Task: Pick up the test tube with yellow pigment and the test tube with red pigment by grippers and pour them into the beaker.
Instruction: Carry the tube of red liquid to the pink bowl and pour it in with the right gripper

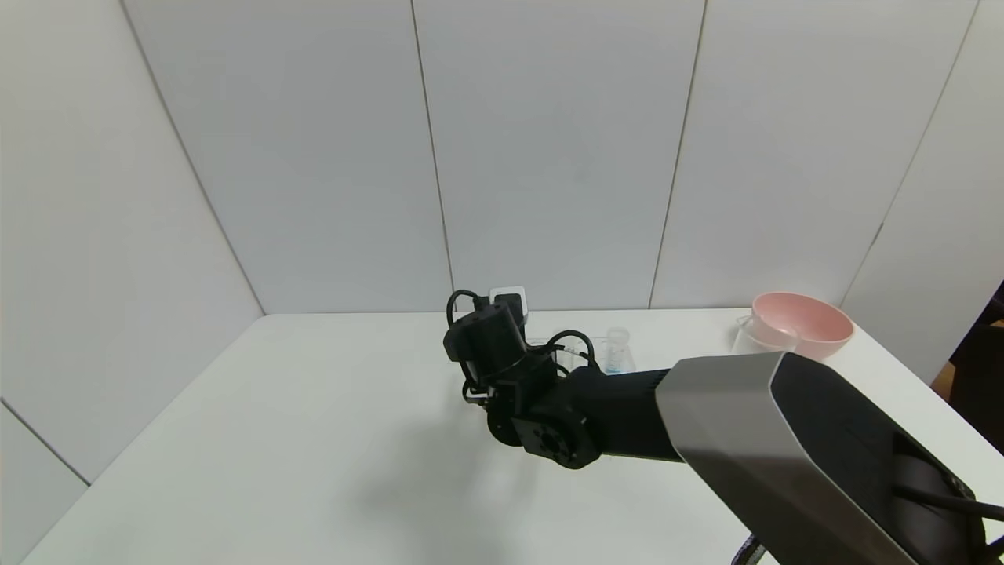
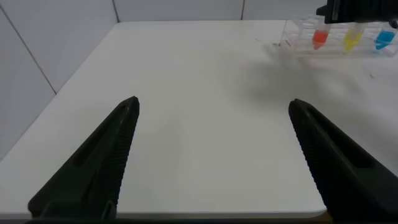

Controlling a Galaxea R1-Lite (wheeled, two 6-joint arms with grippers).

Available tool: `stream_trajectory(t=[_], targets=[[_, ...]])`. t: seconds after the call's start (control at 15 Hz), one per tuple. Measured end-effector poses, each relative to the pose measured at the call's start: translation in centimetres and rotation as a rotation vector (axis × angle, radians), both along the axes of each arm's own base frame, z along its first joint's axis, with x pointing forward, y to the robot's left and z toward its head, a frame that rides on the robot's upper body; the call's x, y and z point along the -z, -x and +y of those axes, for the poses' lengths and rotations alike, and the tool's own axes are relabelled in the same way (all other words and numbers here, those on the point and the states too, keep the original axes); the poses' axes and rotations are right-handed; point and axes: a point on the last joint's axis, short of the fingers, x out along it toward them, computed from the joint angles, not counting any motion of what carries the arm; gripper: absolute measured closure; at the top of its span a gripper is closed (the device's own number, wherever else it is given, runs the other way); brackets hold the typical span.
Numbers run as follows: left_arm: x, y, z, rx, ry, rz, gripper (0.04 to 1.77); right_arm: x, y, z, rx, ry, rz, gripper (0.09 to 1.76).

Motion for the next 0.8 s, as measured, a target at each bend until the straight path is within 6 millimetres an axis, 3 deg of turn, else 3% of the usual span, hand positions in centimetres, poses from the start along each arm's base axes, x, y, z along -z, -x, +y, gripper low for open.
stream_trajectory(t=[0.27, 0.6, 0.8], targets=[[0.0, 0.0, 0.0, 0.000, 0.000, 0.000, 0.09, -1.8, 0.5, -0.5, -0.015, 0.044, 0.015, 1.35], [0.0, 0.0, 0.0, 0.000, 0.000, 0.000, 0.09, -5.5, 1.1, -1.2, -0.016, 0.029, -0.006, 1.35], [0.0, 0.0, 0.0, 0.000, 0.000, 0.000, 0.09, -6.5, 1.2, -1.4, -0.016, 0.013, -0.022, 1.35]])
